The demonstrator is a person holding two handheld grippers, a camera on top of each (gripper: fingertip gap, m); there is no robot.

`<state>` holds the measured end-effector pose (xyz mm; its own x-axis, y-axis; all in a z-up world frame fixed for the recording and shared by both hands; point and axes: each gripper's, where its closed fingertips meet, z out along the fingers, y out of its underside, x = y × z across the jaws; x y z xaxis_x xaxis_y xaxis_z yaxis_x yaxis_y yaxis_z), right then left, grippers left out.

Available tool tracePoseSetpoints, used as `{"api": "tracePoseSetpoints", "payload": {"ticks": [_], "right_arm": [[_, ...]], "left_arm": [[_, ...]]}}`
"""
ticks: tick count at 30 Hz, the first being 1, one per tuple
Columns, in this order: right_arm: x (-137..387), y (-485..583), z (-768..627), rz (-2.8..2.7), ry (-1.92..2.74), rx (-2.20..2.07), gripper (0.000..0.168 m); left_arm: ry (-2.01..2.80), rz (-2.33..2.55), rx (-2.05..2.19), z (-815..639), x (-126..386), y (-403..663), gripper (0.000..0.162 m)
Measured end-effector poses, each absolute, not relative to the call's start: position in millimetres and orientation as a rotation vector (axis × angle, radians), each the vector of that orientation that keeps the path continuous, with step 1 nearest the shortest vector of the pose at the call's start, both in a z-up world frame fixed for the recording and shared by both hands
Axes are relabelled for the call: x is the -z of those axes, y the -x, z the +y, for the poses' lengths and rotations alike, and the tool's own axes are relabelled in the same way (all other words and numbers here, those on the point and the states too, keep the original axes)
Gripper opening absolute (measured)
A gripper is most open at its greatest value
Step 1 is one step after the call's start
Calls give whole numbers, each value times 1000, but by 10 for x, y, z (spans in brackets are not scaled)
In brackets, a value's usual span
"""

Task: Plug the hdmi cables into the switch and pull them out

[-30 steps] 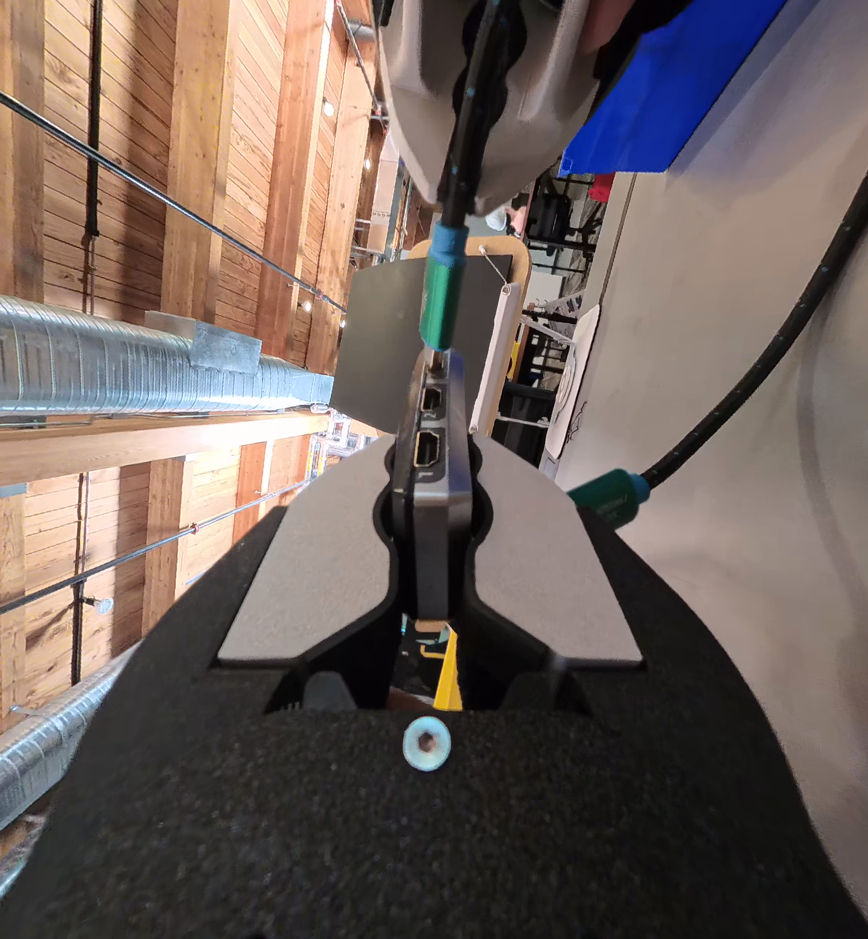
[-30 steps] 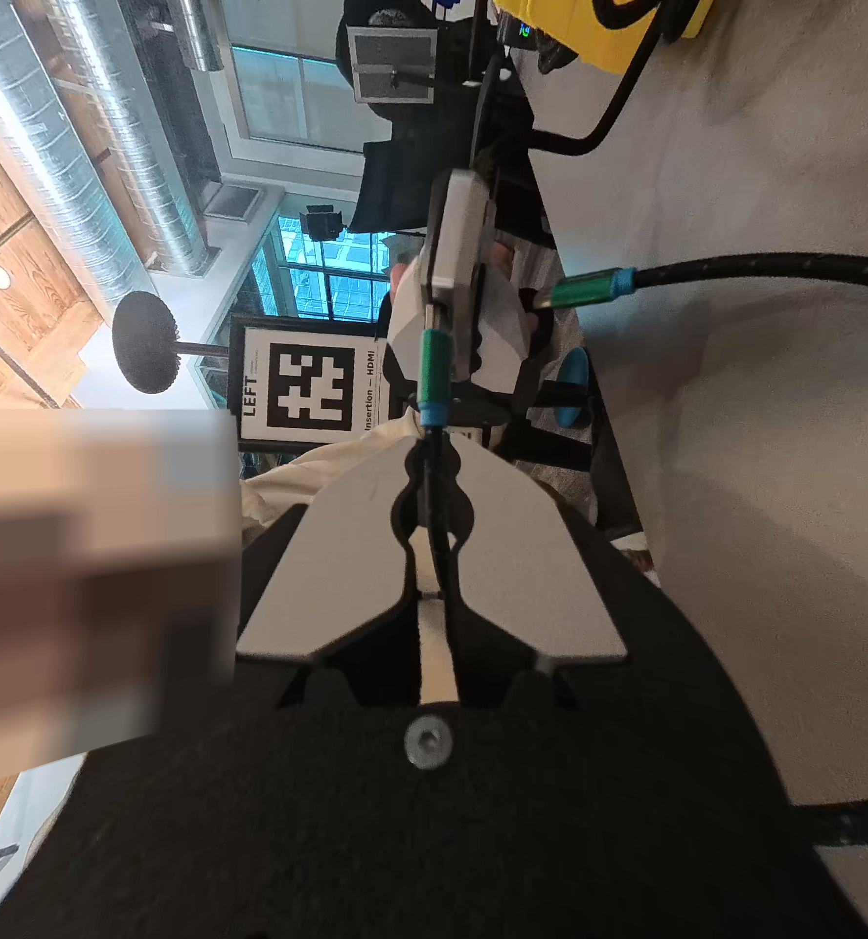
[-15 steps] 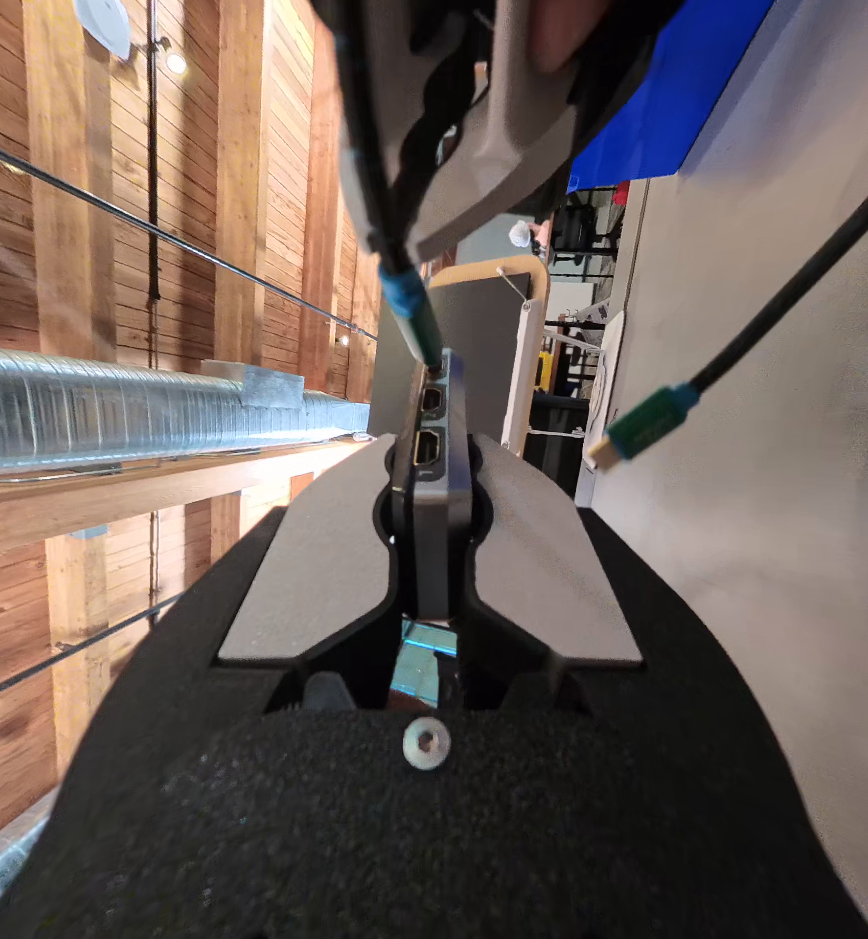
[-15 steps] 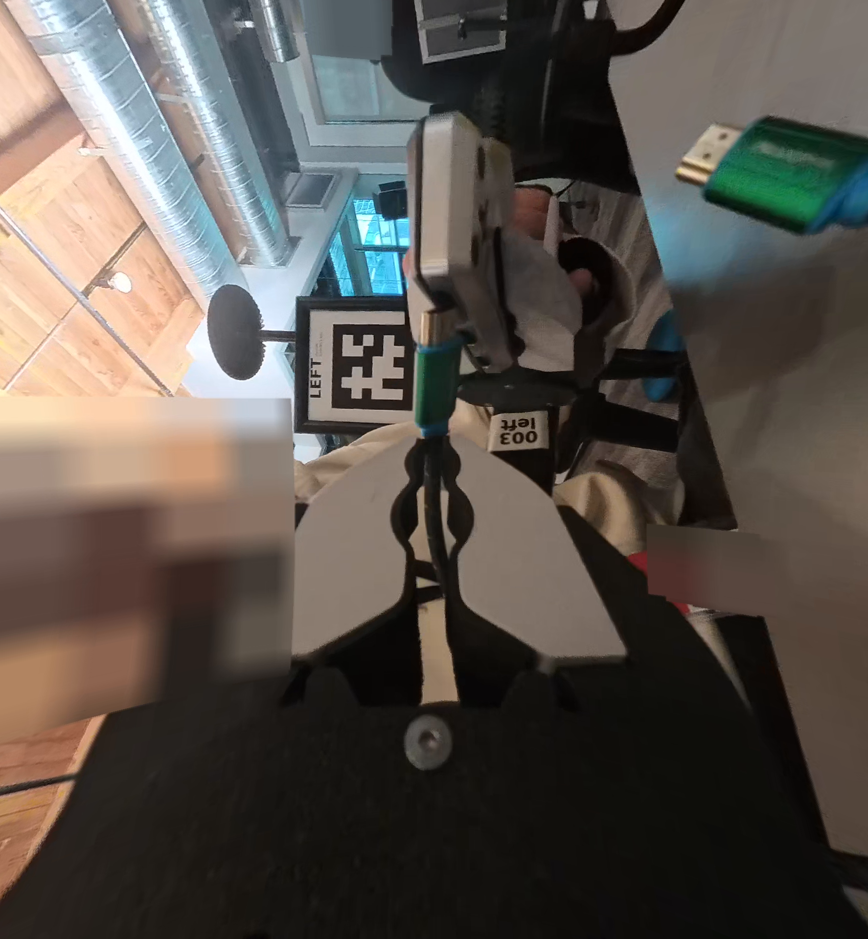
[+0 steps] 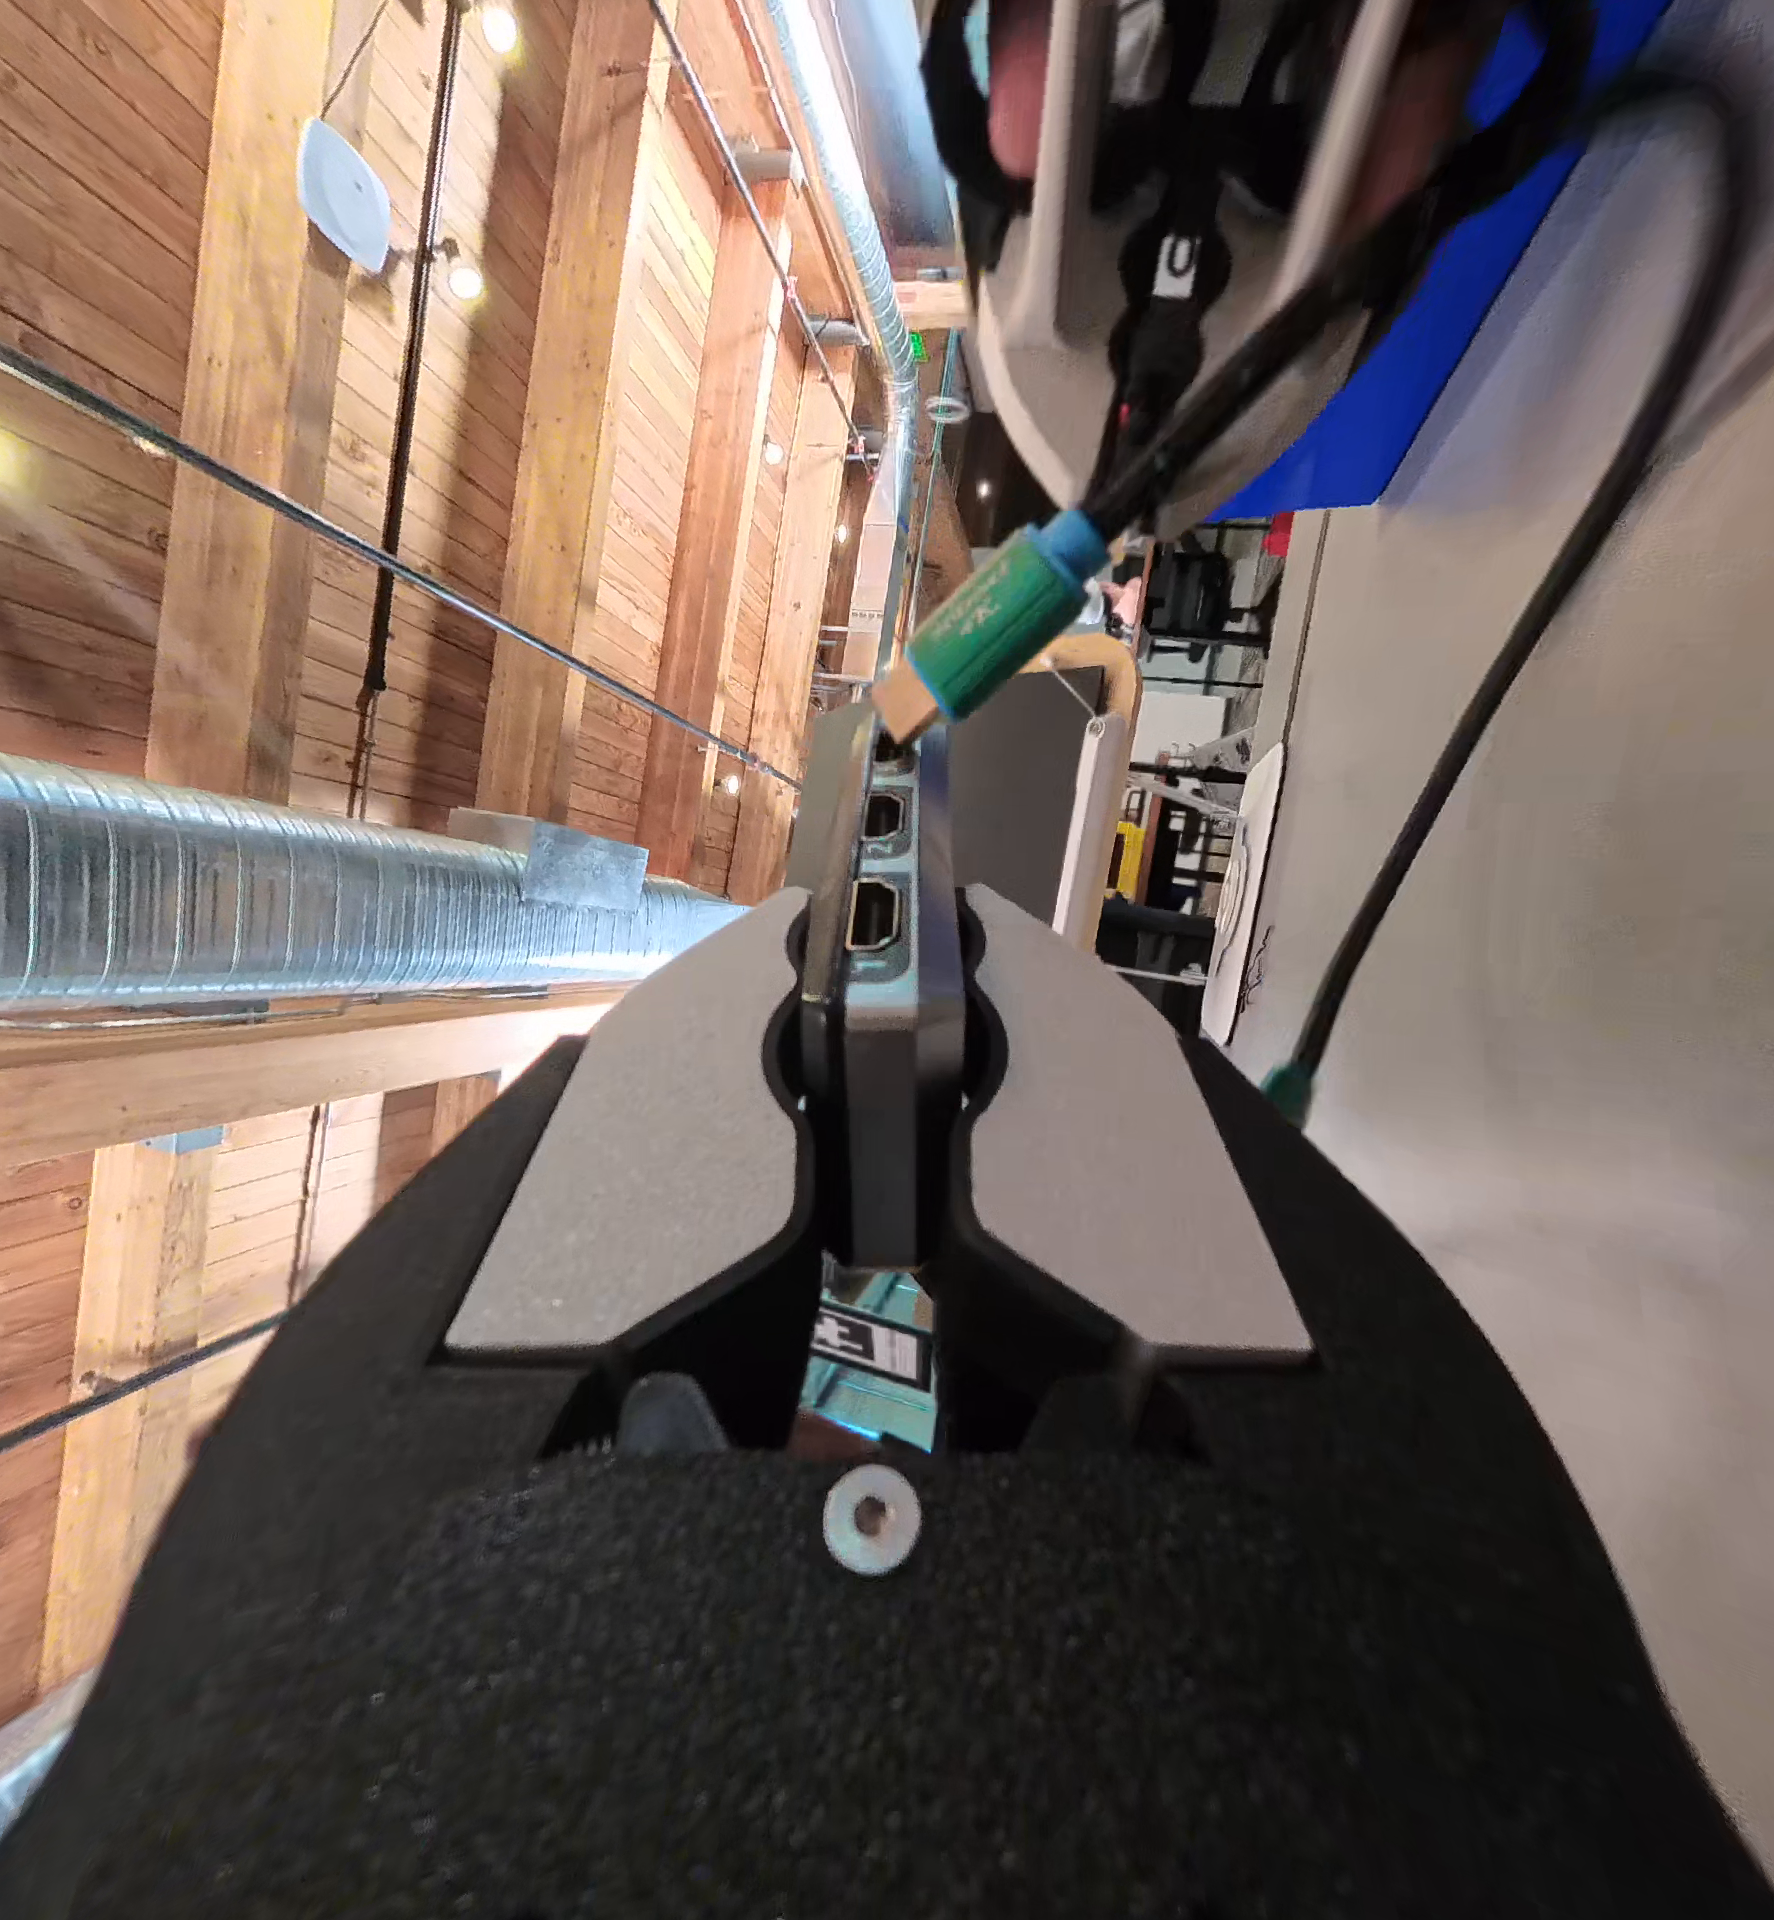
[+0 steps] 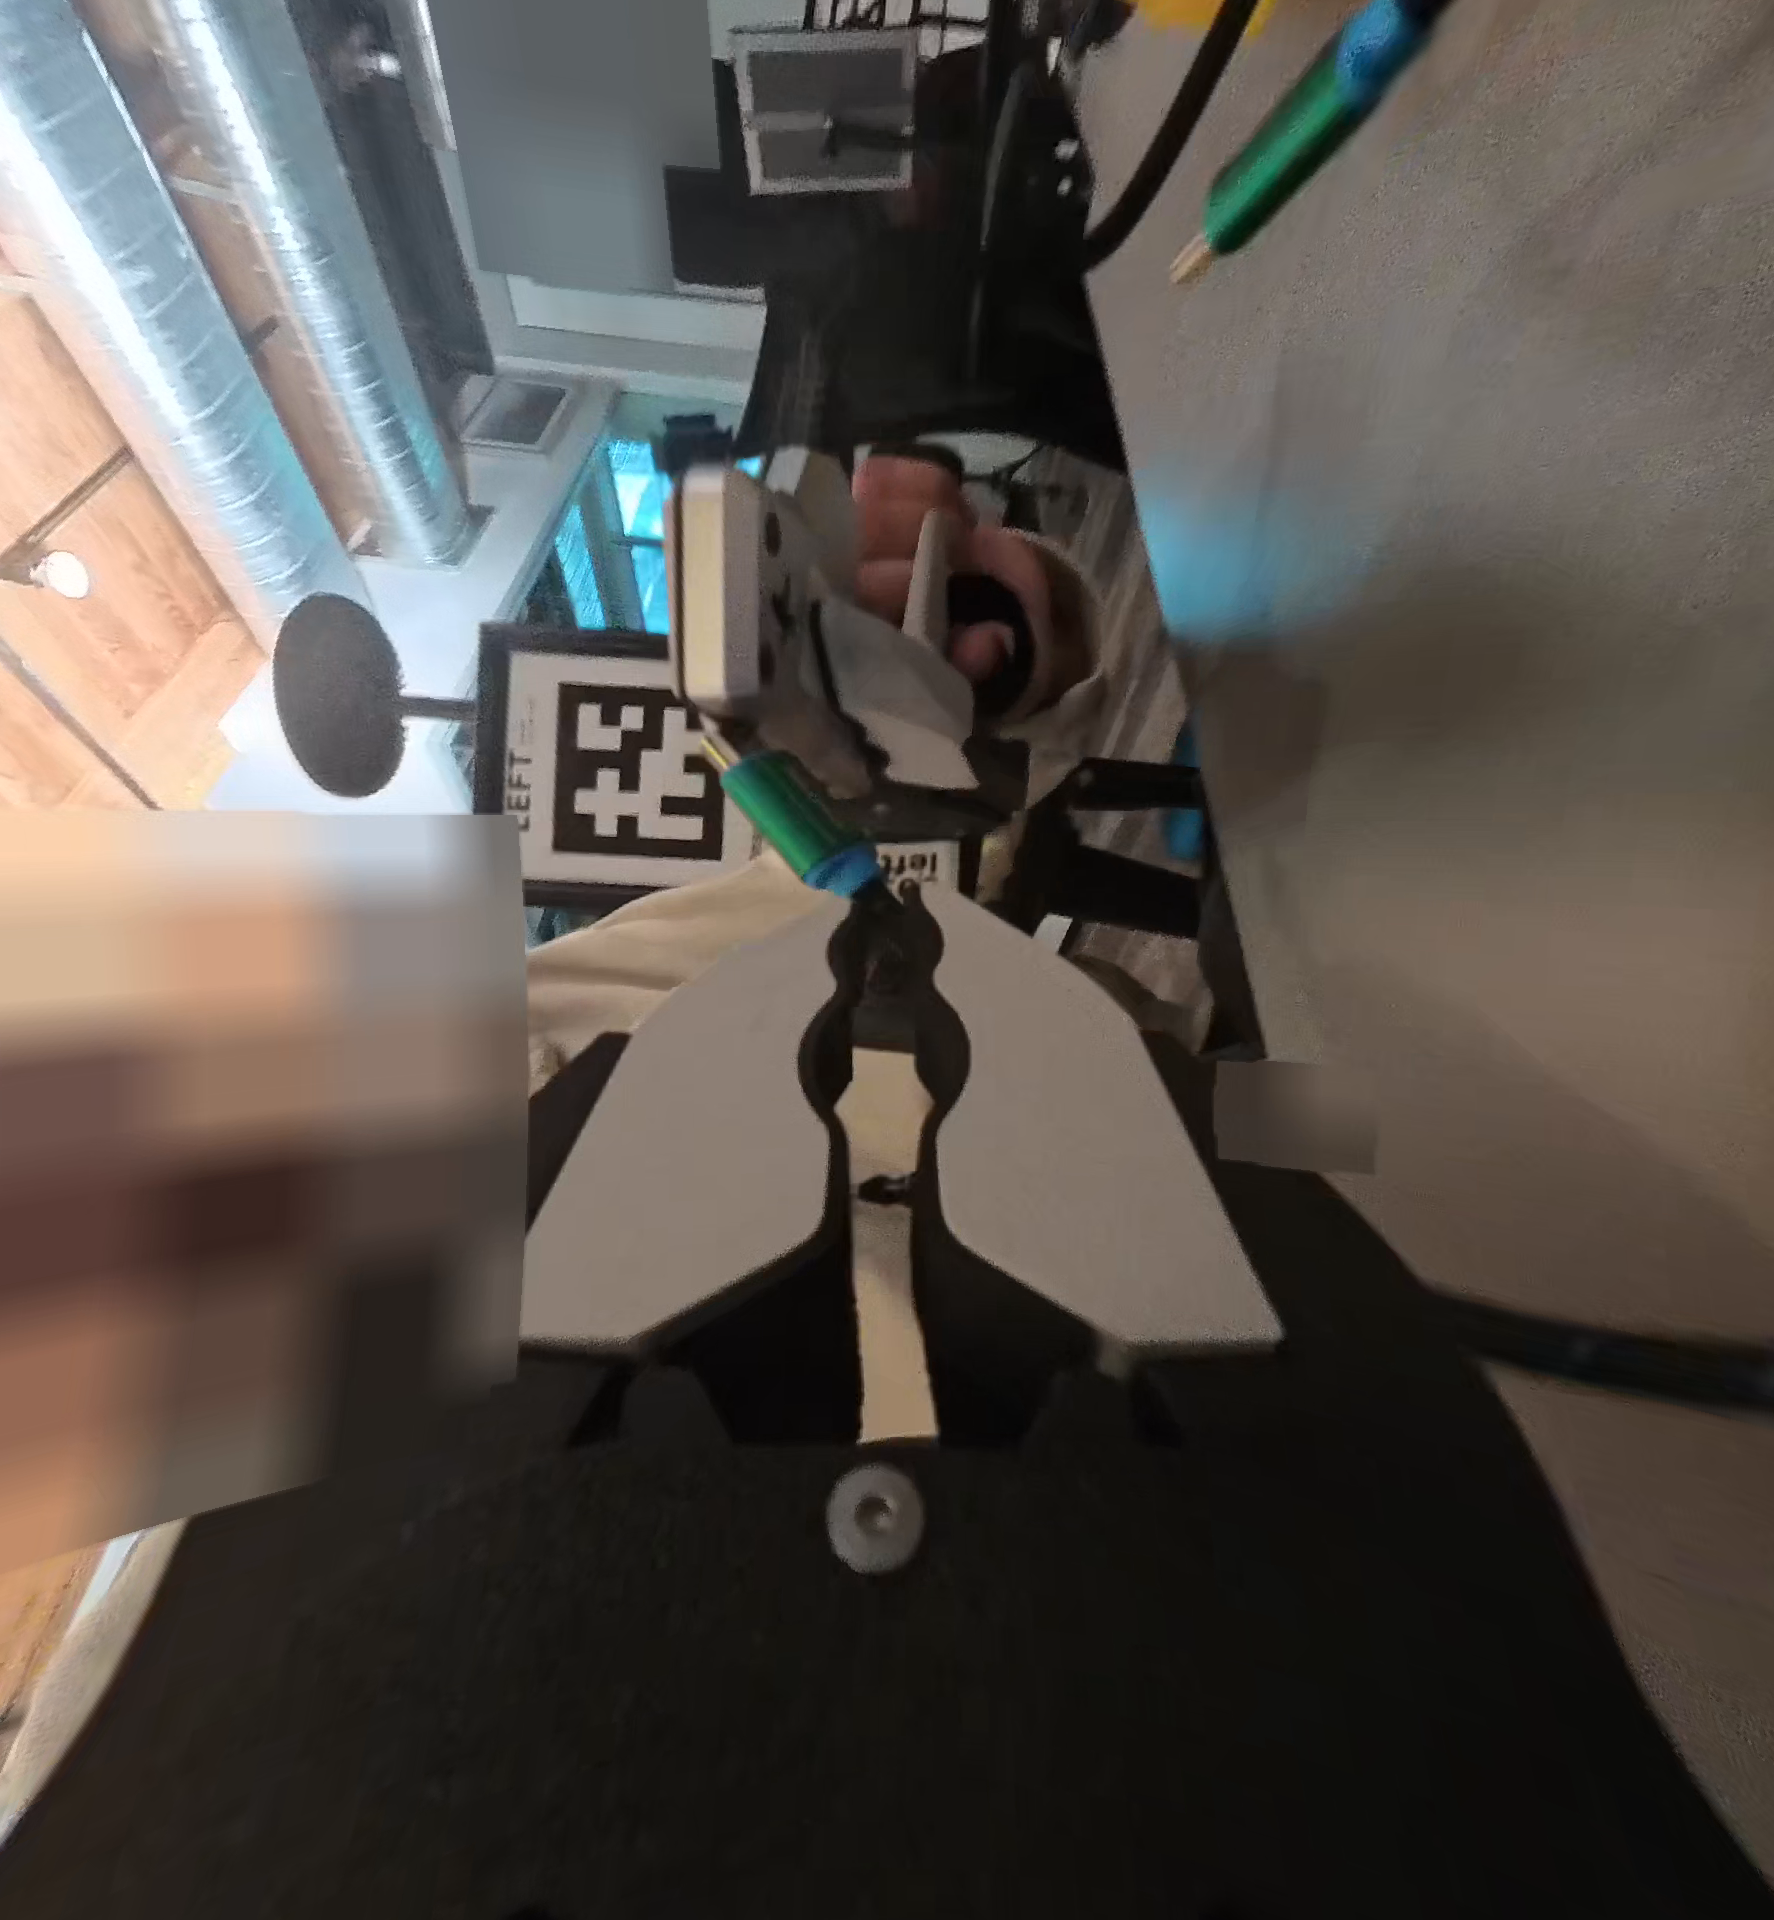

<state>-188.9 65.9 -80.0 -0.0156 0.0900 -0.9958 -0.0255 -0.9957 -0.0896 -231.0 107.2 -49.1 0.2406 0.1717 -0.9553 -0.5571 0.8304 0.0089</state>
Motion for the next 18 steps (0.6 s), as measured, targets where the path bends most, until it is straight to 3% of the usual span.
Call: {"api": "tracePoseSetpoints", "payload": {"ticks": [1,7,9,14,18], "right_arm": [[802,1810,750,-23,2134,-2143,0],[1028,1616,969,-243,2288,-1615,0],[1203,1545,1022,-536,2324,-1141,4],[1430,1730,919,-1372,1870,-193,30],[1587,1664,1116,-1709,1601,200,36]], "left_arm": [[355,1238,-517,1053,499,2297,22],[419,1281,-571,1170,591,2259,22],[477,1305,-583,1278,651,2307,22],[575,1295,-580,1447,625,2467,22],[565,1300,-606,1457,627,2542,22]]}}
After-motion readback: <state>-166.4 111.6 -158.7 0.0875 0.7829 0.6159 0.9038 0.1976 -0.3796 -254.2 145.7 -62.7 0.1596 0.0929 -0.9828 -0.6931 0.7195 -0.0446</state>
